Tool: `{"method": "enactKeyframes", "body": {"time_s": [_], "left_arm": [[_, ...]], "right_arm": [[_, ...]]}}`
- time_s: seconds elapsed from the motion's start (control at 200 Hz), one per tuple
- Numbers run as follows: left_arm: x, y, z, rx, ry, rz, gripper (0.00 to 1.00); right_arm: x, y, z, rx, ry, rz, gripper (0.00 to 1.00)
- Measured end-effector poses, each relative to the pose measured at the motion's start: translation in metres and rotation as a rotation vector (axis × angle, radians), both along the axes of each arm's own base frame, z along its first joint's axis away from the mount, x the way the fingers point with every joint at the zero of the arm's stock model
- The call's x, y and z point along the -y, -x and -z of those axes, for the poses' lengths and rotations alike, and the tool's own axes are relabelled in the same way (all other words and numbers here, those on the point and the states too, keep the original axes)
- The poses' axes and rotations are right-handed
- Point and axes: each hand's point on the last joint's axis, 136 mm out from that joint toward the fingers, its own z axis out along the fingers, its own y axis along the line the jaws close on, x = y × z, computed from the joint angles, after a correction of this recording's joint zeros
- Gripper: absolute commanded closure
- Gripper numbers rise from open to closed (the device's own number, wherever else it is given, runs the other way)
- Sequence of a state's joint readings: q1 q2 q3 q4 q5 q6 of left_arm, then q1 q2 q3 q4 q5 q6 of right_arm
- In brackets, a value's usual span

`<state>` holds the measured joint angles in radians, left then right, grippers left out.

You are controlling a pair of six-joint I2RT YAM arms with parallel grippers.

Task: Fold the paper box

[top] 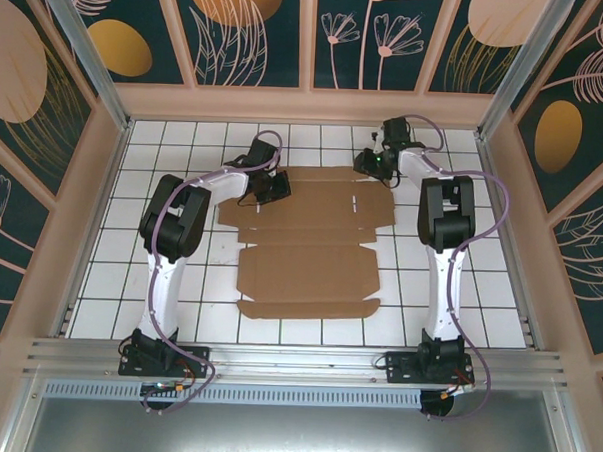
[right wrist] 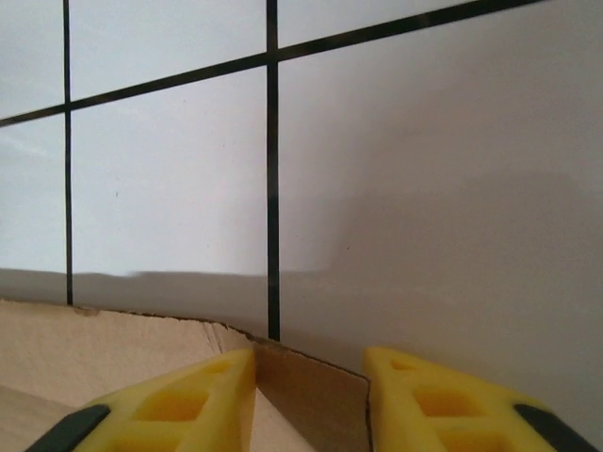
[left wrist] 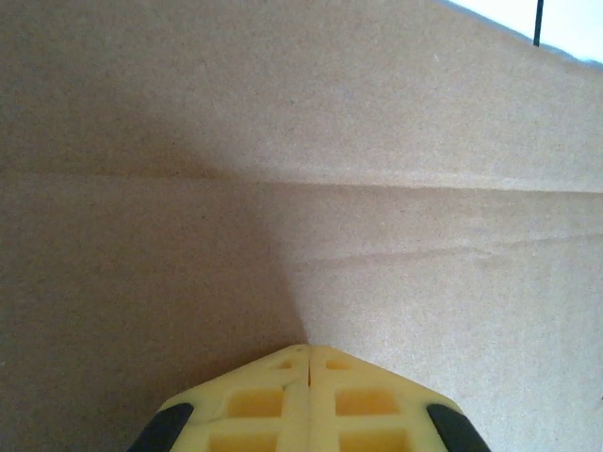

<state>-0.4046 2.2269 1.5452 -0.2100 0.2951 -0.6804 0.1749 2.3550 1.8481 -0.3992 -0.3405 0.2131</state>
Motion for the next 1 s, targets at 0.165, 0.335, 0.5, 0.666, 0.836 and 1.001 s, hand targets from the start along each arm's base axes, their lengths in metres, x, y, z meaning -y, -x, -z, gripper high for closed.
{"method": "enactKeyframes", "body": {"time_s": [0.165, 0.335, 0.5, 0.666, 0.836, 1.001], "left_arm": [[-0.001, -0.001, 0.000, 0.003, -0.006, -0.004, 0.96], [-0.001, -0.001, 0.000, 0.004, -0.007, -0.006, 0.95], [-0.006, -0.004, 0.000, 0.007, -0.013, -0.018, 0.95], [-0.008, -0.005, 0.000, 0.008, -0.015, -0.022, 0.95], [-0.008, -0.005, 0.000, 0.009, -0.017, -0.022, 0.95], [-0.008, -0.005, 0.001, 0.012, -0.020, -0.017, 0.95]], "right_arm": [[-0.006, 0.003, -0.010, 0.021, 0.044, 0.001, 0.78], [-0.039, 0.013, -0.016, 0.033, 0.176, -0.052, 0.82], [-0.056, -0.001, -0.022, 0.094, 0.323, -0.055, 0.83], [-0.064, -0.008, -0.011, 0.107, 0.431, -0.045, 0.77], [-0.074, -0.004, -0.009, 0.105, 0.427, -0.086, 0.58], [-0.084, 0.007, -0.005, 0.087, 0.344, -0.142, 0.51]]}}
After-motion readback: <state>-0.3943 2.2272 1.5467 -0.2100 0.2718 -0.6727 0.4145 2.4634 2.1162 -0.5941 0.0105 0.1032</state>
